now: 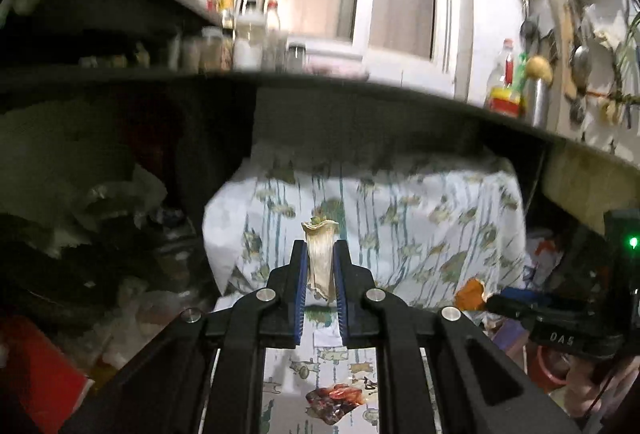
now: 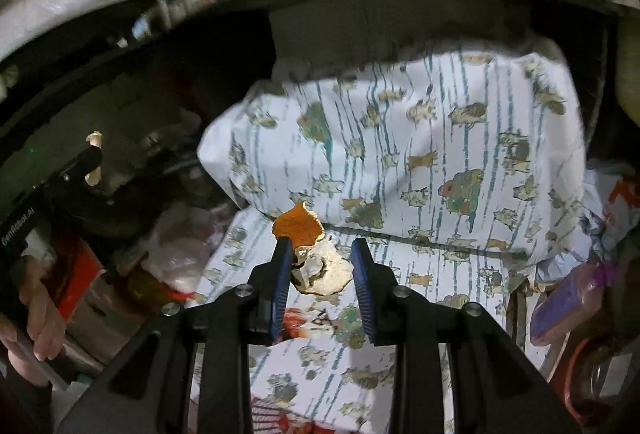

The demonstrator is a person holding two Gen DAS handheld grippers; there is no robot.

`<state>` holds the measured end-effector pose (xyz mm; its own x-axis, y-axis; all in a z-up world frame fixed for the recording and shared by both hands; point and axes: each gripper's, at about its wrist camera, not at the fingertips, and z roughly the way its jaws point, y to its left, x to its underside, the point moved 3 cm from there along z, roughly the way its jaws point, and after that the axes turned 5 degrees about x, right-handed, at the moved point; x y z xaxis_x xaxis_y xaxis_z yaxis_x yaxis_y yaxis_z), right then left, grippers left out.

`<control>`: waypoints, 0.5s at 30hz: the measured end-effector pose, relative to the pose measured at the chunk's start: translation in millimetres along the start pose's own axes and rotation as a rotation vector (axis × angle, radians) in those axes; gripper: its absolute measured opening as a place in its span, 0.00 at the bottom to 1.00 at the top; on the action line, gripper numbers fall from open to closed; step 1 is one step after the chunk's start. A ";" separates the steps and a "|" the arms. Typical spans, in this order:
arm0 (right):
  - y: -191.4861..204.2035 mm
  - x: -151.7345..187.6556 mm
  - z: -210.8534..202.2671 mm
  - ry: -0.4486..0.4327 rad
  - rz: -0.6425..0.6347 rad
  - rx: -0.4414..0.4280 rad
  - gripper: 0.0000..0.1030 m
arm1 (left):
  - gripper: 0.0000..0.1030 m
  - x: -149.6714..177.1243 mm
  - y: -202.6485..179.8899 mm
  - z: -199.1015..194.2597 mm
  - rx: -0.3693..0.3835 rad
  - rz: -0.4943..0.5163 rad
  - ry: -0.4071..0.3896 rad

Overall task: Collect trash
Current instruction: 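Lift both held wrappers off the stool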

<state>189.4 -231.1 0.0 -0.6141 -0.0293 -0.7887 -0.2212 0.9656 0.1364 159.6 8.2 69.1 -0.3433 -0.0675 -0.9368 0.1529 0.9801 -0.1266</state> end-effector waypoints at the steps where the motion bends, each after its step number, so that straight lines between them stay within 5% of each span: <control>1: 2.0 3.7 -10.2 -0.006 0.008 -0.005 0.28 | 0.14 -4.0 -3.0 -12.8 -0.010 0.006 -0.002; 6: 16.9 24.6 -69.3 -0.064 0.021 -0.013 0.28 | 0.14 -15.5 -17.8 -75.4 0.112 -0.049 0.028; 11: 31.7 31.4 -130.1 -0.139 0.032 -0.043 0.28 | 0.14 -24.0 -36.9 -132.2 0.121 -0.025 -0.033; 15: 44.2 41.7 -158.4 -0.166 0.033 -0.092 0.28 | 0.14 -13.6 -43.6 -152.2 0.104 -0.028 0.001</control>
<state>34.0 -230.6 68.1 -0.4904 0.0520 -0.8699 -0.2758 0.9376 0.2115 16.6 -5.2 137.0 -0.3498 -0.0944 -0.9321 0.2381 0.9533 -0.1859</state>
